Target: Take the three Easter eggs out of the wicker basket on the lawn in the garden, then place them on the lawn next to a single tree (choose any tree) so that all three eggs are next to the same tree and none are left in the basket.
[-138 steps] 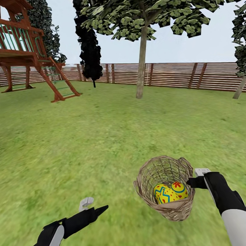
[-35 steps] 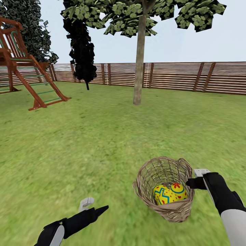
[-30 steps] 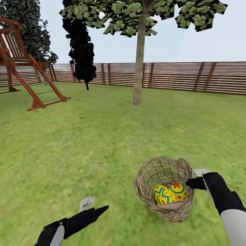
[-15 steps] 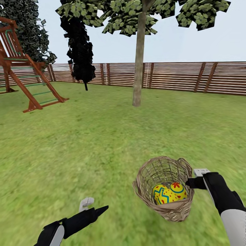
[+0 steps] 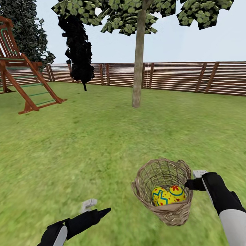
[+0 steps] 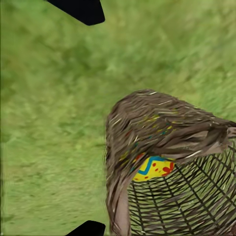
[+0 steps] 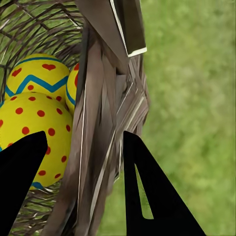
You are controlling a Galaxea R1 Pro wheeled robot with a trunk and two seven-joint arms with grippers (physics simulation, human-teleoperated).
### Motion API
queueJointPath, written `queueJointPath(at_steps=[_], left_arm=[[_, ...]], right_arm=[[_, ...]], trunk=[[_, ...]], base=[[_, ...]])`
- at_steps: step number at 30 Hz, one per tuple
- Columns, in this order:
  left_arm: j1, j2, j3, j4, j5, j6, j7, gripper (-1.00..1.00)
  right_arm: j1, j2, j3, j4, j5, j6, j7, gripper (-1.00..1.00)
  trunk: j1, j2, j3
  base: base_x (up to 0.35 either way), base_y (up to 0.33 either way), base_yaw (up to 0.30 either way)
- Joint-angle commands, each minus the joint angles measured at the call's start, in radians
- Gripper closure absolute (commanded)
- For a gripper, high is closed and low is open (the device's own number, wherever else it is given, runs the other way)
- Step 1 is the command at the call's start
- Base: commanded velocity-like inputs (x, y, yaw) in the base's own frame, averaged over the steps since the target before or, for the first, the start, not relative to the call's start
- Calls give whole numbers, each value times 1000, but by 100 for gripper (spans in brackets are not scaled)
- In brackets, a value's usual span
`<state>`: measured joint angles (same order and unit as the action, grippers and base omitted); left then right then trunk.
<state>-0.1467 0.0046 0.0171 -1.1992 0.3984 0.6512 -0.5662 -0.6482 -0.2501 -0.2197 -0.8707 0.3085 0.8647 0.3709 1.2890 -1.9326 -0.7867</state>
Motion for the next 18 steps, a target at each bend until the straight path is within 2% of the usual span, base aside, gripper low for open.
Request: queueJointPath(at_steps=[1, 2, 5, 7, 10, 18], left_arm=[[-1, -3, -7, 0, 2, 7, -1, -100], [-1, -5, -11, 0, 0, 7, 0, -100], [-1, -7, -15, 0, -2, 7, -1, -100], [-1, -7, -17, 0, -1, 7, -1, -100], [-1, -8, -17, 0, -1, 7, -1, -100], [-1, -6, -17, 0, -1, 7, -3, -100]], right_arm=[[-1, -2, -3, -7, 4, 9, 14, 100], [-1, -5, -4, -11, 4, 25, 35, 100], [-1, -18, -1, -16, 9, 82, 199, 100], [-1, -41, 0, -17, 9, 89, 248, 100], [-1, -56, 2, -18, 9, 92, 265, 100], [-1, -57, 0, -18, 9, 93, 267, 100]], trunk=[[0, 0, -1], [0, 0, -1], [0, 0, -1], [0, 0, -1], [0, 0, -1], [0, 0, -1]], base=[[343, -82, 0], [343, -82, 0], [343, -82, 0], [343, -82, 0], [343, -82, 0], [343, -82, 0]])
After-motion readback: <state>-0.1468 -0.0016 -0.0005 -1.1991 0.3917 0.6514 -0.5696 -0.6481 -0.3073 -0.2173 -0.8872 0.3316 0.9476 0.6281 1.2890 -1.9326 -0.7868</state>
